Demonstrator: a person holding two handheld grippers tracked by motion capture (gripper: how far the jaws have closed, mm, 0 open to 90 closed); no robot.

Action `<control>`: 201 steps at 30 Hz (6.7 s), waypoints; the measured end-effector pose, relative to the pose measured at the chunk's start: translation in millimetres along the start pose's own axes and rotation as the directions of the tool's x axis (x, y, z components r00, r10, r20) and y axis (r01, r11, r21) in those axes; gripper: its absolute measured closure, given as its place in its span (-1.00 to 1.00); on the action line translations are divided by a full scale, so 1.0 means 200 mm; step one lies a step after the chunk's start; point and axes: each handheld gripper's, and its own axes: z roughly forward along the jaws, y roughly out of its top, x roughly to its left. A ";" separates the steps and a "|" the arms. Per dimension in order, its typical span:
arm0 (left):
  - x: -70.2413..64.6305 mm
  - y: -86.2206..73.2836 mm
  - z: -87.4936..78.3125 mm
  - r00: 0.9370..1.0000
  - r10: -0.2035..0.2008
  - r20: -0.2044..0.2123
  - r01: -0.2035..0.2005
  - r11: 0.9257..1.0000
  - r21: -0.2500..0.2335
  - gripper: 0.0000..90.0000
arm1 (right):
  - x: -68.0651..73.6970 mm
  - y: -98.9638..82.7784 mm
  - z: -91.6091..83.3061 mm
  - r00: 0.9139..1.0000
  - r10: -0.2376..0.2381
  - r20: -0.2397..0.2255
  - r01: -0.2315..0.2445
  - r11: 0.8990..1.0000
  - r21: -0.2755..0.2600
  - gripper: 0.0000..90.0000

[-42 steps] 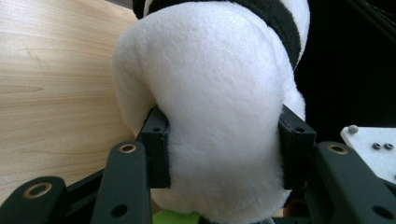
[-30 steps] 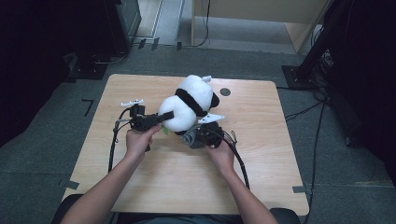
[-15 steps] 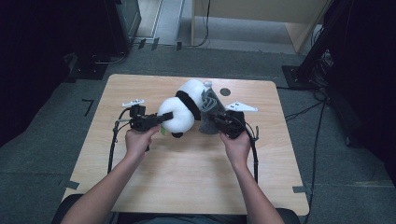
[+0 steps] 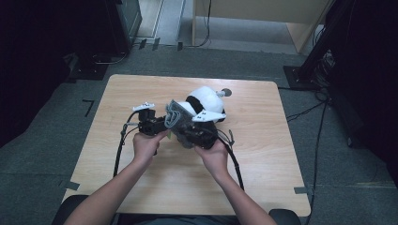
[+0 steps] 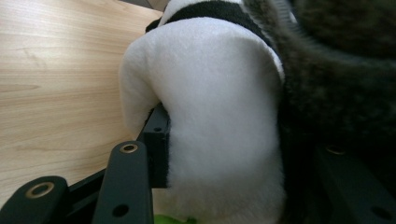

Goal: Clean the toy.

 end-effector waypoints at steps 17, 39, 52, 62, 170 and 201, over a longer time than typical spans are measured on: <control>0.02 0.04 -0.05 0.987 -0.135 0.085 0.141 0.988 -0.066 0.15 | 0.13 -0.18 0.22 0.980 -0.195 0.034 0.192 0.978 0.088 0.80; 0.09 0.06 -0.10 0.980 -0.143 0.137 0.151 0.987 -0.053 0.15 | -0.20 -0.24 0.13 0.984 -0.057 0.170 0.037 0.992 0.118 0.79; 0.09 0.08 -0.13 0.982 -0.122 0.141 0.129 0.991 -0.044 0.14 | -0.43 -0.19 -0.06 0.959 0.057 0.279 -0.070 0.997 0.034 0.79; 0.16 0.11 -0.17 0.992 -0.089 0.089 0.094 0.994 -0.051 0.16 | -0.61 -0.17 -0.22 0.930 0.178 0.321 -0.190 0.982 0.006 0.77; 0.55 0.26 -0.49 0.920 0.185 -0.345 -0.203 0.979 -0.018 -0.49 | -1.02 -0.33 -0.48 0.849 0.258 0.462 -0.334 0.938 0.090 -0.26; 0.16 0.09 -0.21 0.916 0.371 -0.150 -0.360 0.928 0.097 -0.49 | -0.64 -0.26 -0.36 0.939 0.144 0.314 -0.191 0.973 0.126 -0.26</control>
